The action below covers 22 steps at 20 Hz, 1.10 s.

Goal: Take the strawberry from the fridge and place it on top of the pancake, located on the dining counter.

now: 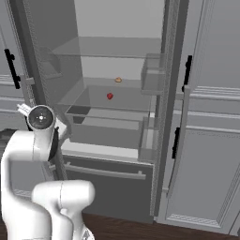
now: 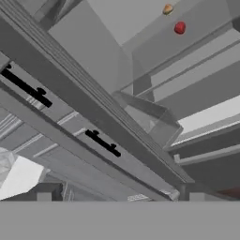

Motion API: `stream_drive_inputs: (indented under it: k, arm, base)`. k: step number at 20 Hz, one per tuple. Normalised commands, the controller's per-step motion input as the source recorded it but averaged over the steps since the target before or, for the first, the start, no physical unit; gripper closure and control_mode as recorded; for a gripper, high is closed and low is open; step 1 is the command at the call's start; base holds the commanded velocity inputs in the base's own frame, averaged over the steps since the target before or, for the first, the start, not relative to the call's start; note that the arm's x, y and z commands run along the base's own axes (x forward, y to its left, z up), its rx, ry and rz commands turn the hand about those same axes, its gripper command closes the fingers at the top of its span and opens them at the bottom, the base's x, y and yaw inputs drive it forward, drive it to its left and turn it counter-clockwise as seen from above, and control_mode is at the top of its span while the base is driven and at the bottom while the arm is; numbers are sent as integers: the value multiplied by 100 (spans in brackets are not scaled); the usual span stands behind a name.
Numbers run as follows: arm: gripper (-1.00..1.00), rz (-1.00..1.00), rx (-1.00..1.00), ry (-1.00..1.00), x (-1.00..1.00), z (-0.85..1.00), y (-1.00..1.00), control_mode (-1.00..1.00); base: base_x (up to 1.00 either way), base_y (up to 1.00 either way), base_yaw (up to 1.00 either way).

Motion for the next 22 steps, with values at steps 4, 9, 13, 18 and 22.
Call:
stream_drive_inputs:
  k: [4,9,13,18,22]
  arm:
    - [-100,0,29,20,35,0,-51,-100]
    - [-100,2,32,16,82,-7,-27,-100]
    - [-100,9,32,14,100,-17,-17,-100]
    - [-100,12,21,23,100,-14,9,-100]
    - [-100,14,9,22,100,-12,27,-100]
  base:
    - [0,0,0]
    - [0,0,0]
    - [0,0,0]
    - [0,0,0]
    - [0,0,0]
